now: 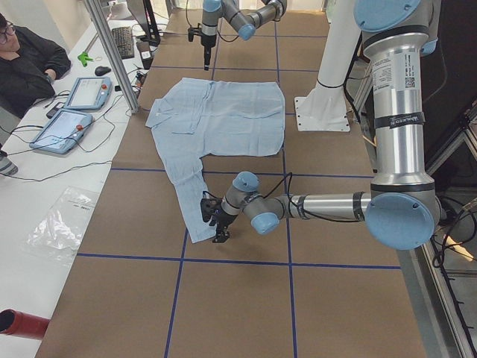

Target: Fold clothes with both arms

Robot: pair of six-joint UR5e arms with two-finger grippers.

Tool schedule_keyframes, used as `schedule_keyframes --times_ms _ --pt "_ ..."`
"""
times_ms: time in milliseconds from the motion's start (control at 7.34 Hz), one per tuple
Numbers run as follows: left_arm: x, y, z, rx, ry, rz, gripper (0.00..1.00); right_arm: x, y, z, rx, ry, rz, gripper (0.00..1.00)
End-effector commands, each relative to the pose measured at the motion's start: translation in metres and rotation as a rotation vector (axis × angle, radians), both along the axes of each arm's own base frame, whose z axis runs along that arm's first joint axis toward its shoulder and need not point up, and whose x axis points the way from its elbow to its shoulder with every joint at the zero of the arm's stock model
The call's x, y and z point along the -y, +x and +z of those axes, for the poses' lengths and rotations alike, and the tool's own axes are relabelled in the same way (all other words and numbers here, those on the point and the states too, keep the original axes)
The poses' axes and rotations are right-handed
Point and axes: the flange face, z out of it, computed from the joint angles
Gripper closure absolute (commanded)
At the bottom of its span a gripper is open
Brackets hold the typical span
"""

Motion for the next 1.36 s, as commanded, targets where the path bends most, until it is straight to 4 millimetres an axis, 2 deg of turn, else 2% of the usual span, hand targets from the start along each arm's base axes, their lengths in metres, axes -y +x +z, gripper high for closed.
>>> schedule_keyframes --times_ms 0,1226 --pt "0.0000 -0.0001 -0.0007 -0.001 0.001 -0.001 0.36 -0.0002 0.0002 -0.0005 0.000 0.001 0.001 0.00" --pt "-0.0015 0.0026 0.0003 0.000 -0.002 0.006 0.39 -0.0009 0.0009 0.0004 0.000 0.001 0.001 0.00"
